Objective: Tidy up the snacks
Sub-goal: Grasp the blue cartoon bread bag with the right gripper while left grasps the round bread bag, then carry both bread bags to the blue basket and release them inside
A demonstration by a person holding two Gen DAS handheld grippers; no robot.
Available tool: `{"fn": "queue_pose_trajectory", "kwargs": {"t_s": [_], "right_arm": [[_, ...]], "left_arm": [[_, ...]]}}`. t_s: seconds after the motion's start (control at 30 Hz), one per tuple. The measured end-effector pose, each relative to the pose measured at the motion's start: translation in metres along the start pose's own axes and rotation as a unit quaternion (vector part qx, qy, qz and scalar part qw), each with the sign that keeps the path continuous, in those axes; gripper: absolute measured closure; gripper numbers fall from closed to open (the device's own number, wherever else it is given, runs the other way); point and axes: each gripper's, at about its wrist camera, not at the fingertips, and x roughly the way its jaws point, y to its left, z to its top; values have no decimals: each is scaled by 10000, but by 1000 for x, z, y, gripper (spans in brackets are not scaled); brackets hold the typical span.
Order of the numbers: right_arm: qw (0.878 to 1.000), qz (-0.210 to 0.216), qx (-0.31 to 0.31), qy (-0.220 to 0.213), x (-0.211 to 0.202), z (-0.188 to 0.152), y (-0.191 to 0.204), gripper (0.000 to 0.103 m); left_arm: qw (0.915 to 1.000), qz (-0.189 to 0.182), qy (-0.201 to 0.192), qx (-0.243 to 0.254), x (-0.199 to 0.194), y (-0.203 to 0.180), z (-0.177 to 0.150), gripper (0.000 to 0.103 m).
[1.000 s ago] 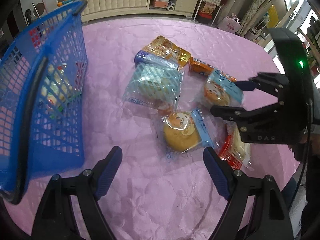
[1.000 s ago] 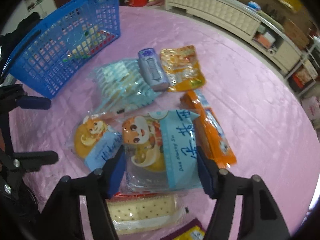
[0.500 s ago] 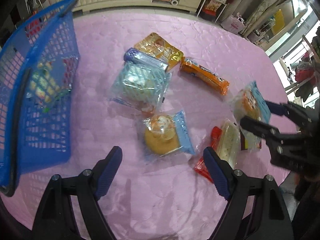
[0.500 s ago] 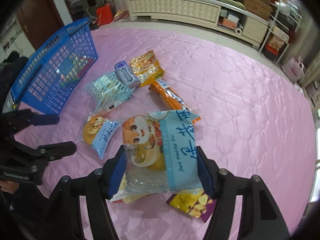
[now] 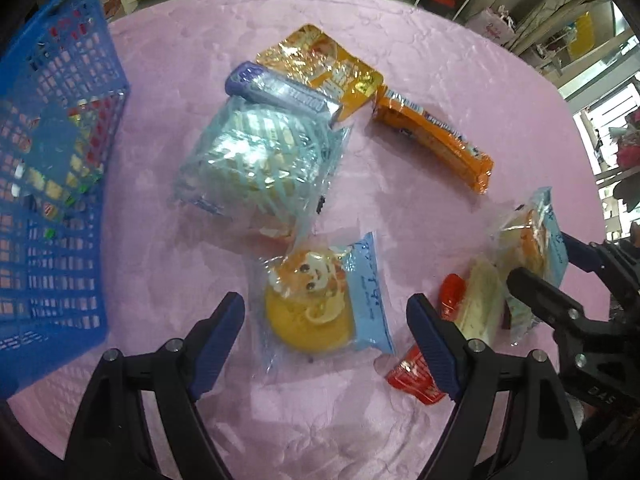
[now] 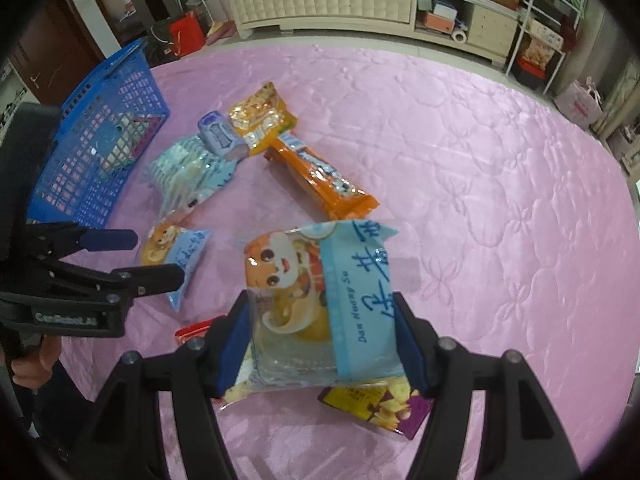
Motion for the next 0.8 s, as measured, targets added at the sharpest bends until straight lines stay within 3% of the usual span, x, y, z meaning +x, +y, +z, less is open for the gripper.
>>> {"fn": "queue_pose_trajectory", "kwargs": {"t_s": [0.23,0.4,0.63,0.8], "right_arm": [[9999,65,67,55,6,-3,-1,33],[9999,37,60,71,3,-3,0,33],[10000,28,69,65,-12,-5,13,33],[10000,1,30,-25,-35,0,31,33]], "left_arm": [[9997,229,-1,112,13,-10,6,22],[9993,284,-45,254,10,-6,-4,48],[9985,249,-337,360,-10,4,-23,50],[9951,62,-820,541,-56,8,-40,50]]}}
